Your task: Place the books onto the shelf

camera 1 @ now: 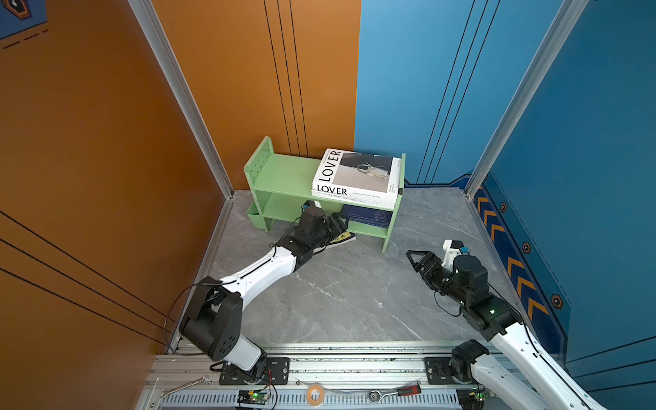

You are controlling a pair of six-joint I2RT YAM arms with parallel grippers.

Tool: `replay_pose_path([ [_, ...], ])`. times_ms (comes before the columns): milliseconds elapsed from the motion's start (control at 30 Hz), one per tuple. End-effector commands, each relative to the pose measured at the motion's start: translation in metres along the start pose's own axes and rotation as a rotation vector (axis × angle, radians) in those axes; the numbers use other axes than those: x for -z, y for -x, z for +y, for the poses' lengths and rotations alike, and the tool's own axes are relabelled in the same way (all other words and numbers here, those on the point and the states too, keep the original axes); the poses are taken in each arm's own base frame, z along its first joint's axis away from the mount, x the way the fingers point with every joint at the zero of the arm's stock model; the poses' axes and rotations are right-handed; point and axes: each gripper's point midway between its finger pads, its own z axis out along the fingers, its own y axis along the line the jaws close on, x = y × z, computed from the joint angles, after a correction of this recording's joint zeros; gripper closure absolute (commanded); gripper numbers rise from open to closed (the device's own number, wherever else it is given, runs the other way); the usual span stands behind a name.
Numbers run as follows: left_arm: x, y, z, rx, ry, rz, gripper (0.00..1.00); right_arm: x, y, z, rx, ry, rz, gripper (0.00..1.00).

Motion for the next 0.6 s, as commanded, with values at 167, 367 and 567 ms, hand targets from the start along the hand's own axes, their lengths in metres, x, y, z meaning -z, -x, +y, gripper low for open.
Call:
replay_pose_path([
  [167, 0.056, 0.000, 0.074, -0.196, 0.200, -0.016, 0.24, -0.004, 0.006, 0.005, 0.010, 0.018, -0.031, 0.25],
  [367, 0.068, -0.008, 0.134, -0.138, 0.285, 0.021, 0.26, -0.006, 0.008, 0.006, 0.005, 0.013, -0.040, 0.24],
  [567, 0.043, -0.016, 0.156, -0.266, 0.364, 0.145, 0.31, -0.009, 0.007, 0.007, 0.003, 0.002, -0.035, 0.25],
])
